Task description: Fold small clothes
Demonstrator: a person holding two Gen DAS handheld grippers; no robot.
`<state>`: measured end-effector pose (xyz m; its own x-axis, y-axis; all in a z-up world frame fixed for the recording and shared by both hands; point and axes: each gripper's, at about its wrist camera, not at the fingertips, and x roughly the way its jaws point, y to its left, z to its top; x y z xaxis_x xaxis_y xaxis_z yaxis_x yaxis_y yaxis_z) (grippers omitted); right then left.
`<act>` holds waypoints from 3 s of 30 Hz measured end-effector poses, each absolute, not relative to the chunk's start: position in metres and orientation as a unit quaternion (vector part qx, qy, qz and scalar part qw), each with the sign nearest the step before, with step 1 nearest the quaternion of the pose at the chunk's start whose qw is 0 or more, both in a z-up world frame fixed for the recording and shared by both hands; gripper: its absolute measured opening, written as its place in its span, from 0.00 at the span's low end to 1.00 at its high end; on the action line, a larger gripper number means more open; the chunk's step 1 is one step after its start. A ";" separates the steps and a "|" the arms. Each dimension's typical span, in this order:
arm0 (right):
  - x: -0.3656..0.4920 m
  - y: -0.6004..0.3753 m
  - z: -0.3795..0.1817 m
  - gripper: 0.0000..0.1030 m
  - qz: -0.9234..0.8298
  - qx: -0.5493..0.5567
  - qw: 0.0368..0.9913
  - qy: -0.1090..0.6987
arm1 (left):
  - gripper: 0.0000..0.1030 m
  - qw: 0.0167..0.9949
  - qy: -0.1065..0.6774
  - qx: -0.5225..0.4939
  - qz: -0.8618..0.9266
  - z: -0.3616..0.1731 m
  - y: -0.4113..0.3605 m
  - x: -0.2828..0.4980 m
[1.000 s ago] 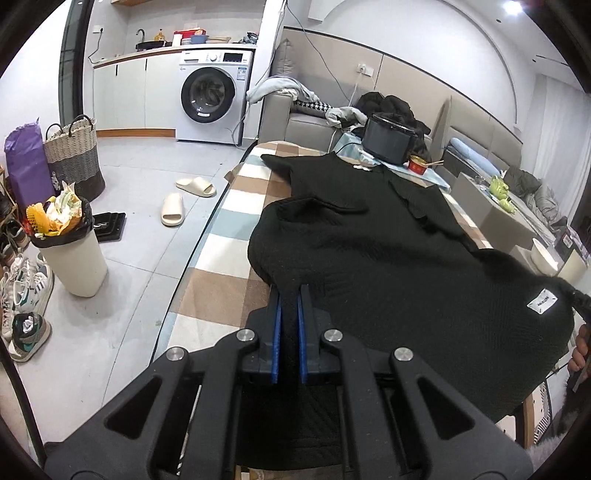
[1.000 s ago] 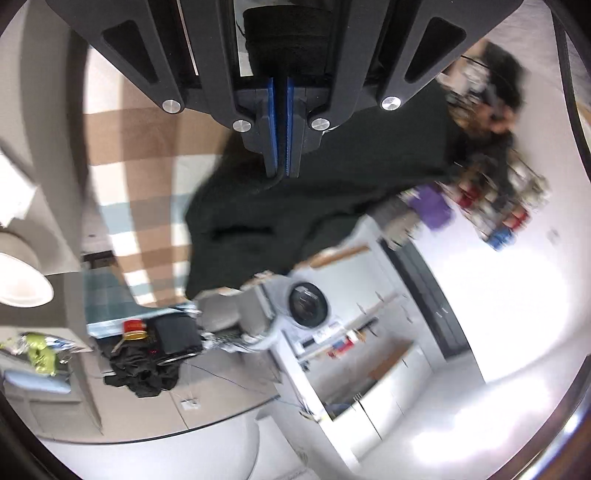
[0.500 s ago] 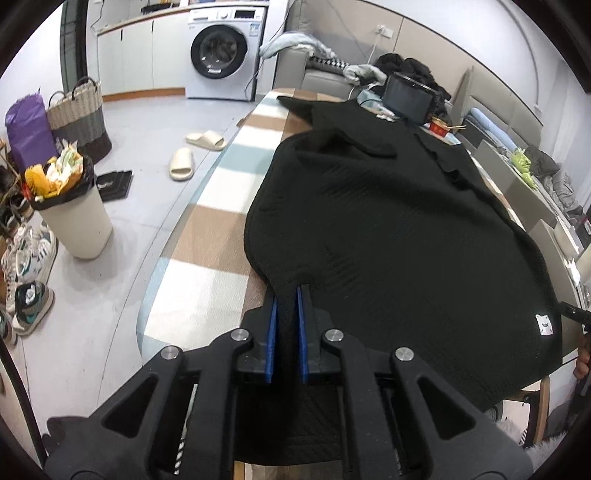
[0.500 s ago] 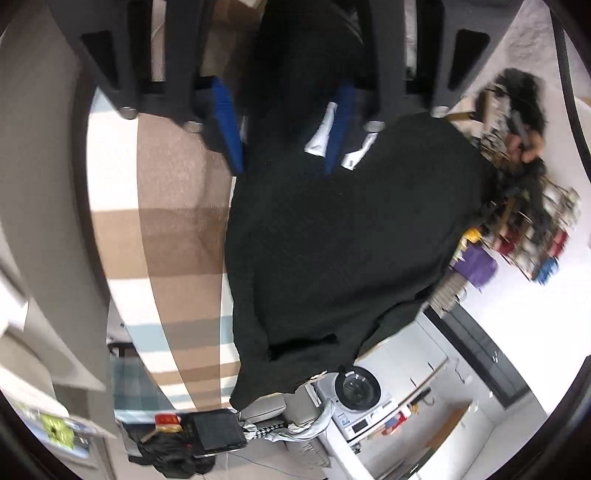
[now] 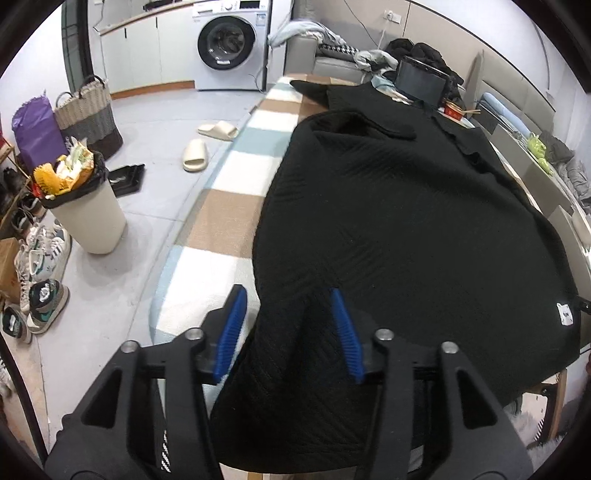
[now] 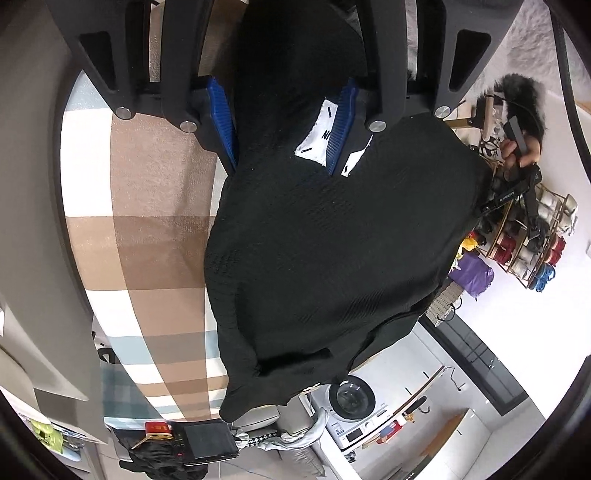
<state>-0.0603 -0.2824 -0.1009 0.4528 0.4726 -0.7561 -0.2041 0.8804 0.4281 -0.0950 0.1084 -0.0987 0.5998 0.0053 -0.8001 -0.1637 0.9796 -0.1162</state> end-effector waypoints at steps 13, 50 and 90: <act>-0.065 -0.268 -0.086 0.06 0.185 0.092 0.875 0.438 | 0.05 0.902 0.421 -0.096 0.007 -0.091 0.097 -0.094; 0.084 -0.270 -0.083 0.41 0.050 0.126 0.900 0.415 | 0.38 0.906 0.396 -0.143 0.055 -0.086 0.132 0.053; 0.047 -0.256 -0.109 0.28 0.110 0.082 0.879 0.457 | 0.21 0.897 0.428 -0.105 0.022 -0.115 0.110 0.032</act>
